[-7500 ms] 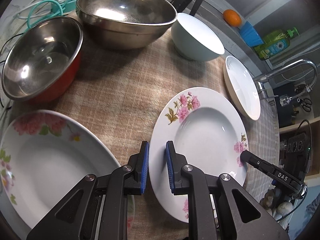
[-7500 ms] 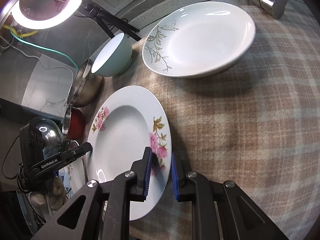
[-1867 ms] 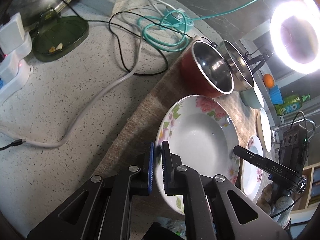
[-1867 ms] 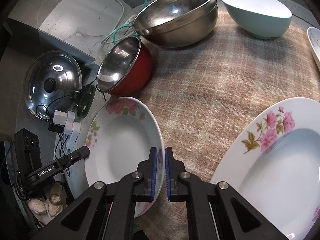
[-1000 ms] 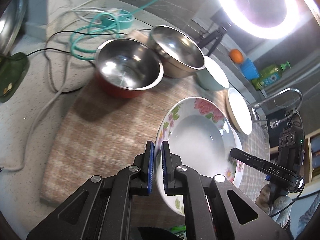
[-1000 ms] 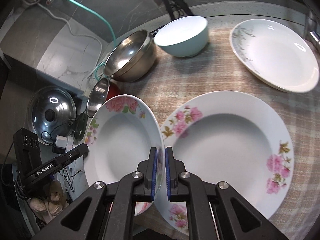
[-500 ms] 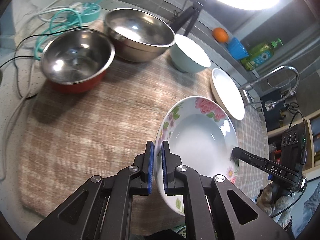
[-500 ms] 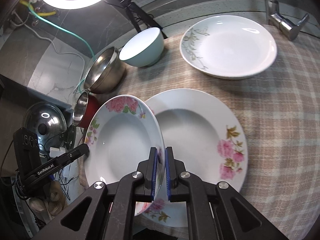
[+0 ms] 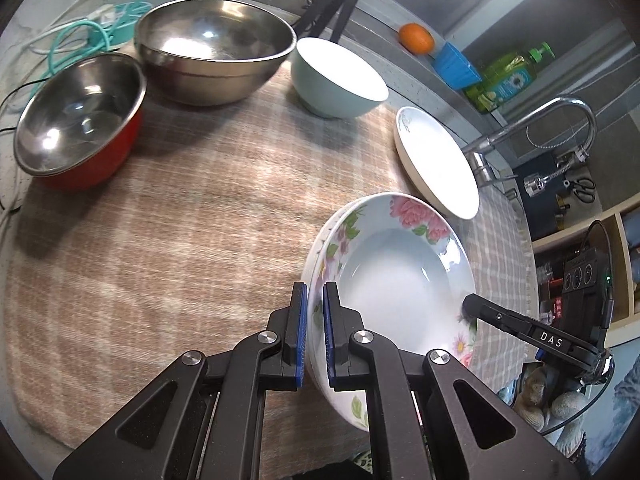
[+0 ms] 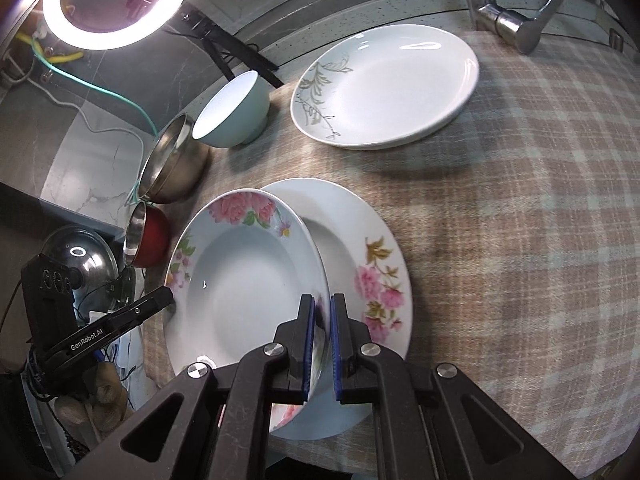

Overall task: Organize plates and bowls
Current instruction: 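Lift the rose-pattern plate and lower it onto the pink-flower plate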

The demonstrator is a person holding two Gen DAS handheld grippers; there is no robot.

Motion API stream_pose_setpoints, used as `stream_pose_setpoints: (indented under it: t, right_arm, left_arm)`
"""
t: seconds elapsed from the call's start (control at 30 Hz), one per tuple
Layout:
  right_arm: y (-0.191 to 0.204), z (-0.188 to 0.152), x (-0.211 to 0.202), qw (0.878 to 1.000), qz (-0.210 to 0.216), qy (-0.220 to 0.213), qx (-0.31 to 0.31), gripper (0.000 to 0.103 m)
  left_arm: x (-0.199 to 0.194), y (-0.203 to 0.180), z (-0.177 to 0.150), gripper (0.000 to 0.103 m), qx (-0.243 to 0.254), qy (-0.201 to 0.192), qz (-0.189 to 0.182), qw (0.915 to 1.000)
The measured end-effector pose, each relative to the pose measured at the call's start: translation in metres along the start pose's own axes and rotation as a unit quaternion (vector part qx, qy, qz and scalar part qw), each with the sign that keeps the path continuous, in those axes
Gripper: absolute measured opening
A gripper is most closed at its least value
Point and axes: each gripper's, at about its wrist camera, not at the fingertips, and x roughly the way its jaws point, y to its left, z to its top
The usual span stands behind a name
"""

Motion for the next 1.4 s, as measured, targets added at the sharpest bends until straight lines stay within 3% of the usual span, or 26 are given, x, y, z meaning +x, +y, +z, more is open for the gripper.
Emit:
stream_pose_setpoints:
  t: [0.5, 1.4]
  right_arm:
    - [-0.02, 0.001, 0.005, 1.0, -0.009, 0.002, 0.01, 0.008]
    - [-0.02, 0.004, 0.01, 1.0, -0.022, 0.002, 0.002, 0.008]
  left_arm:
    - [0.018, -0.011, -0.002, 0.006, 0.011, 0.015, 0.01, 0.9998]
    - [0.027, -0.015, -0.005, 0.006, 0.029, 0.02, 0.022, 0.9991]
